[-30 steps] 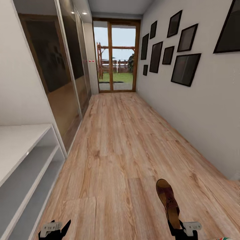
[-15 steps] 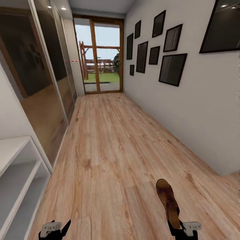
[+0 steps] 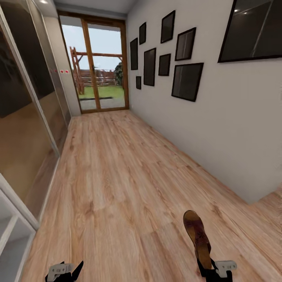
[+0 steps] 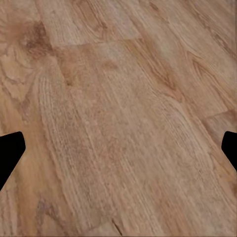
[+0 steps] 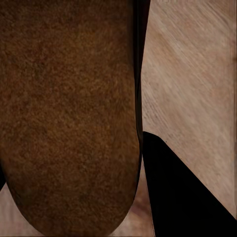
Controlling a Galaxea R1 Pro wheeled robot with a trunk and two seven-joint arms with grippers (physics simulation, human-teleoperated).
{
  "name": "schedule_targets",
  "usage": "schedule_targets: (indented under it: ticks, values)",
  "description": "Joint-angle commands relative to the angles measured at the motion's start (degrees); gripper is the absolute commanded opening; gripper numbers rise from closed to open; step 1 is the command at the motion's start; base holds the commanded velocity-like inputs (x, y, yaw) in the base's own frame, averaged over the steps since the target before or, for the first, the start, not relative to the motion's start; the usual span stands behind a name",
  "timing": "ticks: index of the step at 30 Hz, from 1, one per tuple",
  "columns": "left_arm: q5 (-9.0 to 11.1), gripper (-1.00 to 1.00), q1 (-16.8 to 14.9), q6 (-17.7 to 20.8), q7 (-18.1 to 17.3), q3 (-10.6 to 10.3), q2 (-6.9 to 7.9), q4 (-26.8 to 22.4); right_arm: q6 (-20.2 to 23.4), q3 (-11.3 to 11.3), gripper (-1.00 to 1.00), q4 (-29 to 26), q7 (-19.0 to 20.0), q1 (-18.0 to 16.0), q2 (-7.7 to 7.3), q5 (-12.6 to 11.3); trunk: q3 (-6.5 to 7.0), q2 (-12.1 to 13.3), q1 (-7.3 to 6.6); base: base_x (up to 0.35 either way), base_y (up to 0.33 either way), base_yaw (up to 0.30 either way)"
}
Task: Pick up the two gym shoes and the two sandals from the corridor floor and place them onto the hallstand (shoe rack) in the corridor, making sure they are on the rack and not on the floor. Arrange them so the two gym shoes are next to each other and the two sandals are next to each other.
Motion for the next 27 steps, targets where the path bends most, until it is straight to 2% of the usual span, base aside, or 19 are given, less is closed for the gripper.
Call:
schedule_targets:
  ticks: [1,11,27]
  values:
    - [0.3,1.00,0.0,0.0,-0.4,0.1,0.00,0.3,-0.1,0.4,-1.00,0.1,0.3,-0.1,-0.05,-0.8,-0.05,0.0,0.02,0.334,0.099,-0.262]
    - [0.3,1.00,0.0,0.0,-0.4,0.1,0.05,1.0,-0.1,0.4,-1.00,0.1,0.3,-0.1,-0.05,-0.8,-0.05,0.0,0.02,0.333,0.113,-0.262]
    - [0.3,1.00,0.0,0.0,-0.4,0.1,0.03,1.0,-0.1,0.4,-1.00,0.1,0.3,-0.1,-0.05,-0.8,-0.05,0.0,0.02,0.317,0.188,-0.262]
